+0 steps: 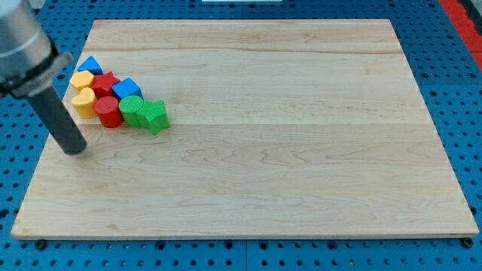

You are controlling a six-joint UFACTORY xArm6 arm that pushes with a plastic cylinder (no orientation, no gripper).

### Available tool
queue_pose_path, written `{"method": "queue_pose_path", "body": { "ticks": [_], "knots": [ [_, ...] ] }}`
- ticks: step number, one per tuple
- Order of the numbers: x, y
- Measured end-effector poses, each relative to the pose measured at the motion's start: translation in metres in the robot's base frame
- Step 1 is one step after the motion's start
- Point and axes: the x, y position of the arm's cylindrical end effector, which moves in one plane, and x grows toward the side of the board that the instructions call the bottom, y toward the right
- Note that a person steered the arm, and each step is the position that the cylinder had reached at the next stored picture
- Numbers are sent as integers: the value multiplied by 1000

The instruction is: Separate the yellow heart and red star from the group of blocks

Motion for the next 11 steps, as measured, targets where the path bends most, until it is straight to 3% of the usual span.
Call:
{"method": "queue_pose_path", "body": {
  "ticks": [3, 7, 11],
  "knots": [
    [-54, -6],
    [-129, 83],
    [-97, 176]
  ]
}}
